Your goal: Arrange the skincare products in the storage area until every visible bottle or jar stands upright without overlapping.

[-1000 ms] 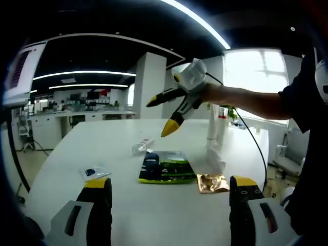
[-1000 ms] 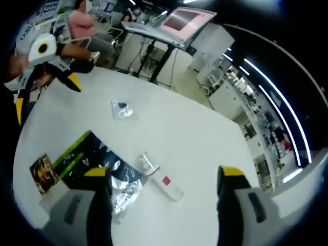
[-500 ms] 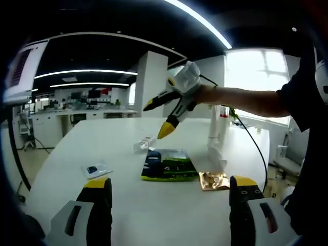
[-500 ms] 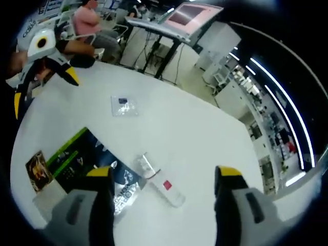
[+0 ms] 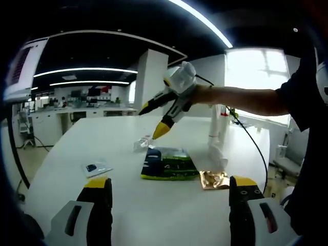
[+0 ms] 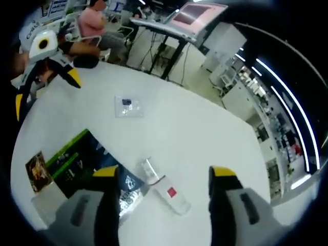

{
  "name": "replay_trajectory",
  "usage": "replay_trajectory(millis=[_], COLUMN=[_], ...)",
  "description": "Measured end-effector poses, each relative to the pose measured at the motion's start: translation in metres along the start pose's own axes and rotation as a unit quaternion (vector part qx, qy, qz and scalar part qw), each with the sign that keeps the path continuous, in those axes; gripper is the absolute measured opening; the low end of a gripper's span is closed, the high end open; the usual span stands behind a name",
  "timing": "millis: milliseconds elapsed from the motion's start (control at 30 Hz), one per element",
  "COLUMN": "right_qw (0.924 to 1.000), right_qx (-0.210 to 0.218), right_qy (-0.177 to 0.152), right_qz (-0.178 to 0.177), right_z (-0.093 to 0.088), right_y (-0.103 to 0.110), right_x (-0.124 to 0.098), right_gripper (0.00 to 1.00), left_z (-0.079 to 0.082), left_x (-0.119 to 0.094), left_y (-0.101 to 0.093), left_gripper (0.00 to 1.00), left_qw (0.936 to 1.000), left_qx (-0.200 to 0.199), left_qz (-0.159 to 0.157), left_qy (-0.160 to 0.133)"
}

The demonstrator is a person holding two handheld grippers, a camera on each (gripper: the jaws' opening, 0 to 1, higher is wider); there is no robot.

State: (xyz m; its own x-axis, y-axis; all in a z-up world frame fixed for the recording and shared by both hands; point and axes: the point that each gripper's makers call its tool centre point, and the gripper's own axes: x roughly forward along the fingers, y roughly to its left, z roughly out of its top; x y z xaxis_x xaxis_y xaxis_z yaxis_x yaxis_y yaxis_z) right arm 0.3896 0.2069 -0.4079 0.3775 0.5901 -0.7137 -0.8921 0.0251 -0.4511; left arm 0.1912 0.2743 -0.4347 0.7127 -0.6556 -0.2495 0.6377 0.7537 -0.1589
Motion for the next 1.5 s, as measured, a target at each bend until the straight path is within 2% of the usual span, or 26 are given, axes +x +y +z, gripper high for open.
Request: replay_trajectory(millis=[500,700,1267,1500], right_qw=[0.9992,0.9986,0.9956,0.9935], right_qx=[-0.009,-0.015,-0.047,-0.062], right_qy=[0.020,0.020,0.039,0.049], right_qz=[0.033,0.047,0.072,0.082], right_z=[-0.006,-0.007,-0.009,-0.010], right_y=[0.011,0.014,0.020,0.022], right_x=[0.014,0.018,0.033,0.037], right_gripper=[0.55,0.47,0.44,0.41], left_z=[0.001,0.007,0.004,0.004], left_x=[-0.003,-0.004,-0.006,-0.006], left_y=[-0.003,-0.001,0.008,0.006], left_gripper=[0.95,0.96,0.97,0.97], left_qw=[1.0000,0.9999,0.9999,0.9999], left_qx=[0.000,0.000,-0.002,0.001], left_qz=[-0.001,0.001,0.003,0.000], left_qy=[-0.005,-0.015,-0.010,-0.013])
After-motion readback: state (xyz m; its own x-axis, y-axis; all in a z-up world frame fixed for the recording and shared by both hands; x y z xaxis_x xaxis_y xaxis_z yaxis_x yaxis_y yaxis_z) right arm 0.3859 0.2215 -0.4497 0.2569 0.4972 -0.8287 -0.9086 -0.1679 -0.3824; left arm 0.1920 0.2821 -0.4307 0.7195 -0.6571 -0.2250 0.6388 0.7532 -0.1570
